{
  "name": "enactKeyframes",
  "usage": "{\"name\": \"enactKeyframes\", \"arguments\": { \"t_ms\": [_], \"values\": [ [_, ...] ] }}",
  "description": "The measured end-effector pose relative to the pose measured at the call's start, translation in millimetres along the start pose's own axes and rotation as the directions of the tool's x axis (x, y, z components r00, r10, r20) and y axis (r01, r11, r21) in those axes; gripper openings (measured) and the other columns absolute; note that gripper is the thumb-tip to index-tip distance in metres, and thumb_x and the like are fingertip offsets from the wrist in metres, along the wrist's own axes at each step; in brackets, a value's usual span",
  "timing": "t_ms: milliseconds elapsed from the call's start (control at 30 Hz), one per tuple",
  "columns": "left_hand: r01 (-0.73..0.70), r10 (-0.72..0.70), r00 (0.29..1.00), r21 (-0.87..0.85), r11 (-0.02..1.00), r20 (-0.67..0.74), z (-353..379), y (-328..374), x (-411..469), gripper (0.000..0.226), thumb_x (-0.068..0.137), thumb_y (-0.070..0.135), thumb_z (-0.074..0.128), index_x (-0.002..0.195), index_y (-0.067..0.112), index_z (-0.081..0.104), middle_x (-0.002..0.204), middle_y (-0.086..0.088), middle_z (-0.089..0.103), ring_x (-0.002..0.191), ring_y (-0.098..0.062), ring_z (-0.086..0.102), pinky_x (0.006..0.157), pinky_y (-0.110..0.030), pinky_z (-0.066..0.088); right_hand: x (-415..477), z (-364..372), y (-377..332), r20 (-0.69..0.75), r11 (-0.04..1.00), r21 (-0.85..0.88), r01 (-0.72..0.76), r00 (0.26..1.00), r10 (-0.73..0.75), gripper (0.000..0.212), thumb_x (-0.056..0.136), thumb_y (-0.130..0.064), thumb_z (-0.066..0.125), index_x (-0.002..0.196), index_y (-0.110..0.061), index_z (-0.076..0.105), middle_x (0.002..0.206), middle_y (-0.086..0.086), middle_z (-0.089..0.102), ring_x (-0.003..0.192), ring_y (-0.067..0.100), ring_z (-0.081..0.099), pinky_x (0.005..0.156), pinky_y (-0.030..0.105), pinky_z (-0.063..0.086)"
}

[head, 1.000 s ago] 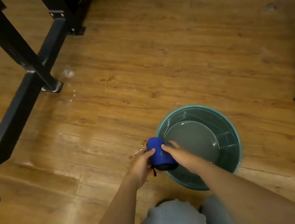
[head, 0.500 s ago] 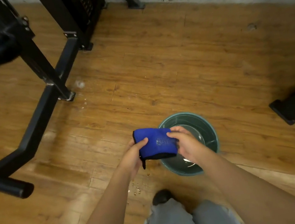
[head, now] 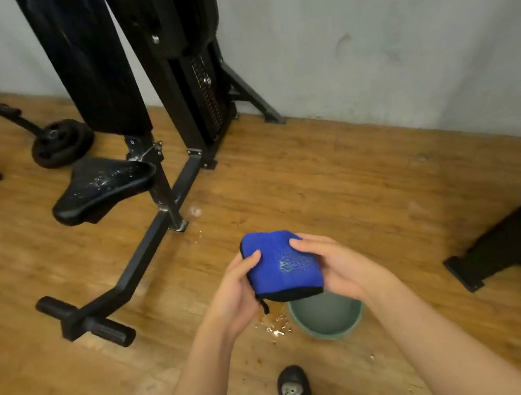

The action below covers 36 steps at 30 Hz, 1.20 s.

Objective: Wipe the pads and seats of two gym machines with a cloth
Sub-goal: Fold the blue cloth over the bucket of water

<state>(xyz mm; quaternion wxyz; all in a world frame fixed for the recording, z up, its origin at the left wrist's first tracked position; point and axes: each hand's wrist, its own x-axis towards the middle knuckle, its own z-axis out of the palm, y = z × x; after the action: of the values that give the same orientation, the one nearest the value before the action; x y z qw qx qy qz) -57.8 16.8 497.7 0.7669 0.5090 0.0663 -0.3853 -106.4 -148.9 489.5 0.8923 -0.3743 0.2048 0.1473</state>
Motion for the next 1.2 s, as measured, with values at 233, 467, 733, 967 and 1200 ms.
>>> {"name": "enactKeyframes", "arguments": {
  "t_ms": [233, 467, 733, 967, 1200],
  "values": [
    [-0.189, 0.209, 0.968, 0.148, 0.971, -0.141, 26.3, 48.1, -65.4, 0.026, 0.089, 0.007, 0.06, 0.113, 0.016, 0.056, 0.096, -0.002, 0.071, 0.081, -0.017, 0.068, 0.068, -0.031, 0.055, -43.6, 68.1, -25.1, 0.058, 0.986, -0.118, 0.12, 0.992, -0.114, 0.032, 0.069, -0.007, 0.069, 0.098, -0.015, 0.059, 0.088, 0.005, 0.069, 0.072, 0.016, 0.065, 0.068, 0.028, 0.053],
    [-0.279, 0.339, 0.938, 0.432, 0.858, -0.068, 34.6, 72.5, -102.6, 0.036, 0.093, 0.045, 0.053, 0.108, 0.016, 0.068, 0.108, -0.015, 0.068, 0.098, -0.031, 0.062, 0.085, -0.044, 0.045, -62.4, 115.1, -41.7, 0.005, 0.892, -0.301, 0.336, 0.936, -0.351, 0.022, 0.079, 0.002, 0.069, 0.089, -0.016, 0.06, 0.08, 0.004, 0.068, 0.062, 0.012, 0.062, 0.057, 0.023, 0.05],
    [-0.37, 0.349, 0.928, 0.464, 0.805, 0.134, 48.2, 85.9, -112.2, 0.049, 0.081, -0.002, 0.07, 0.124, 0.018, 0.056, 0.113, -0.005, 0.071, 0.102, -0.018, 0.067, 0.08, -0.025, 0.054, -74.4, 127.4, -61.6, 0.004, 0.729, -0.5, 0.467, 0.843, -0.538, 0.021, 0.078, 0.001, 0.072, 0.082, -0.017, 0.06, 0.082, 0.001, 0.068, 0.074, 0.016, 0.062, 0.062, 0.027, 0.048],
    [-0.368, 0.346, 0.927, 0.526, 0.767, 0.144, 62.8, 99.6, -104.4, 0.035, 0.083, 0.0, 0.068, 0.117, 0.01, 0.063, 0.101, -0.011, 0.074, 0.089, -0.023, 0.07, 0.076, -0.029, 0.057, -84.8, 122.3, -88.6, 0.09, 0.462, -0.713, 0.527, 0.722, -0.686, 0.024, 0.076, -0.002, 0.075, 0.08, -0.021, 0.061, 0.082, -0.008, 0.067, 0.077, 0.007, 0.062, 0.071, 0.024, 0.051],
    [-0.363, 0.374, 0.926, 0.379, 0.851, 0.048, 83.6, 99.9, -88.5, 0.037, 0.079, 0.011, 0.073, 0.114, 0.006, 0.06, 0.096, -0.014, 0.074, 0.083, -0.025, 0.069, 0.075, -0.031, 0.054, -101.2, 106.7, -85.1, 0.221, 0.115, -0.813, 0.57, 0.486, -0.846, 0.033, 0.075, -0.033, 0.073, 0.106, -0.032, 0.063, 0.12, -0.017, 0.055, 0.118, -0.002, 0.044, 0.099, 0.011, 0.032]
  ]
}}
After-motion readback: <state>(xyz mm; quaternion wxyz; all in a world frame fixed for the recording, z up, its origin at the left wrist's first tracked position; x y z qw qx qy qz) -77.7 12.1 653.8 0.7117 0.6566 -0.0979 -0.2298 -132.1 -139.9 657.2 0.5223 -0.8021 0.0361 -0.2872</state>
